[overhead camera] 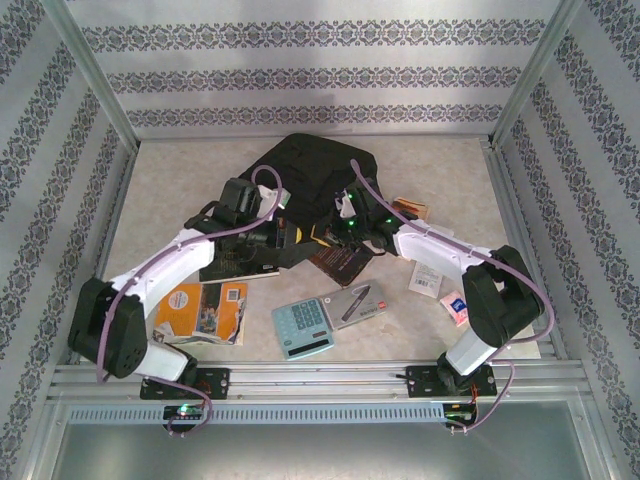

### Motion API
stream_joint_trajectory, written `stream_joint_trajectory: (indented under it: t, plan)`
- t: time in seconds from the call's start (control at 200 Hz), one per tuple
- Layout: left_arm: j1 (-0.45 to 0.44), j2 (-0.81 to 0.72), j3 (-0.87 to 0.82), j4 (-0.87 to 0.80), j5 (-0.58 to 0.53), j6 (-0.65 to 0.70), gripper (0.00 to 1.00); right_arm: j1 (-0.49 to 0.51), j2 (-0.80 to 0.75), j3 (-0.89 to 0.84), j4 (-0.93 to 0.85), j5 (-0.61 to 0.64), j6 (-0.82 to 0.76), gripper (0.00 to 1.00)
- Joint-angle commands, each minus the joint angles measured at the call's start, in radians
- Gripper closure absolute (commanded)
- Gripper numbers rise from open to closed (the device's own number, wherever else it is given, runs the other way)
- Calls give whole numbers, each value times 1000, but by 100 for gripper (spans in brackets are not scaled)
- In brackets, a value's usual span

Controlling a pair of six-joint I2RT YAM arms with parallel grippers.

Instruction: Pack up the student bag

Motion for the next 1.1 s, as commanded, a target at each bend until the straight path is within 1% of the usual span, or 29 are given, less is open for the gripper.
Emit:
stream_joint_trajectory:
  t: [0.0, 0.14, 0.36, 0.455, 0.51, 0.61, 0.759, 0.999, 1.094]
  plan:
    - [18, -102, -36, 51, -103, -44, 100, -13, -37, 38, -21, 66, -48, 100]
    - [18, -193, -95, 64, -208, -59, 100, -15, -35, 49, -48, 94, -67, 100]
    - [22, -280, -152, 41, -335, -64, 100, -19, -32, 69, -108, 132, -124, 100]
    - [27, -295, -151, 19, -399, -52, 100, -21, -33, 77, -125, 135, -149, 100]
    - [34, -295, -145, 8, -415, -52, 100, -22, -33, 81, -136, 135, -162, 100]
    - [46, -285, -122, -23, -464, -55, 100, -24, -31, 98, -192, 168, -202, 100]
    - [82, -284, -102, -54, -503, -61, 100, -37, -35, 106, -246, 206, -252, 100]
    - [152, -317, -108, -93, -550, -79, 100, -101, -30, 106, -273, 271, -304, 100]
    - [170, -320, -107, -102, -540, -79, 100, -114, -23, 128, -295, 350, -326, 100]
